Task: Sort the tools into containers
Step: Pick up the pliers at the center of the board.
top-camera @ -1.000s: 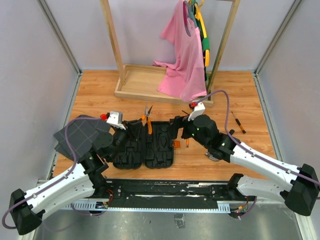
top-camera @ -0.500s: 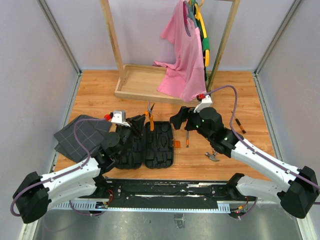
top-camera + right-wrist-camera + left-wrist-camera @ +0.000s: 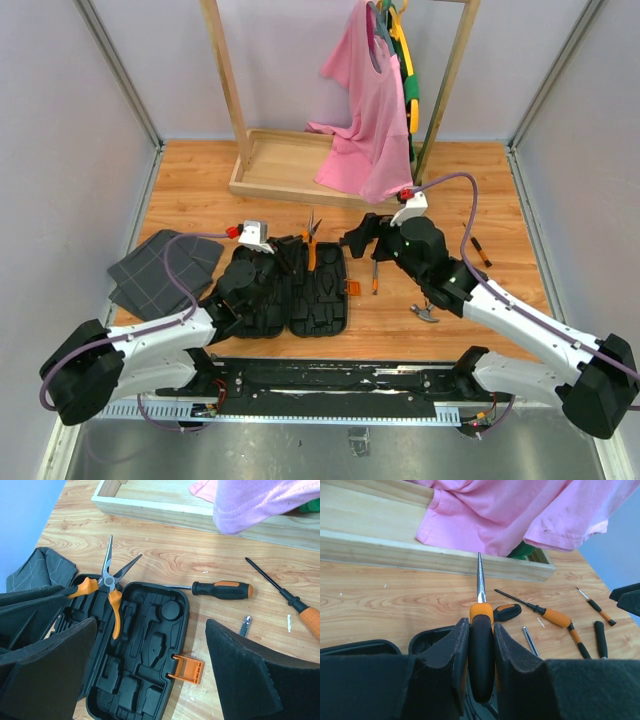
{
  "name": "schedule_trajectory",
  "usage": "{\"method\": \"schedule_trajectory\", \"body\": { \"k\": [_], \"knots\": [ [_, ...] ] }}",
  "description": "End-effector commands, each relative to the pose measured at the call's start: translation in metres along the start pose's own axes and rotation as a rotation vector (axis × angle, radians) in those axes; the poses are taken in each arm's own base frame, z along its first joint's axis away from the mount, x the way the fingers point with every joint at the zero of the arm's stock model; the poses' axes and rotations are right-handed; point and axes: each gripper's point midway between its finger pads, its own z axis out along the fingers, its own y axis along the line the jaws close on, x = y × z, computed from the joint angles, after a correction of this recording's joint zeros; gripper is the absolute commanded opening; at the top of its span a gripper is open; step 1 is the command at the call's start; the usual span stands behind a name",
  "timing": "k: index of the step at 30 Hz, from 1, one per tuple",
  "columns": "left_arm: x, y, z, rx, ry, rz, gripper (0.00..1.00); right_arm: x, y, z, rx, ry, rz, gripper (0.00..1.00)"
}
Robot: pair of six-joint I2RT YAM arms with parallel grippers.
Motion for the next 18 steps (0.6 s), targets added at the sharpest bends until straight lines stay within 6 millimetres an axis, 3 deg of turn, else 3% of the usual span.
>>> {"method": "schedule_trajectory", "body": {
  "k": [1, 9, 18],
  "knots": [
    [-0.013, -0.011, 0.005, 0.036, -0.058, -0.029, 0.00, -0.004, -0.009, -0.003, 0.020, -0.026, -0.019, 0.91],
    [0.012, -0.014, 0.016, 0.043, 0.009, -0.004, 0.00, 0.005, -0.020, -0.009, 0.031, -0.047, -0.017, 0.91],
    [0.004, -0.017, 0.014, 0.055, -0.008, -0.005, 0.01, 0.015, -0.027, -0.003, 0.038, -0.087, 0.058, 0.93]
  ]
}}
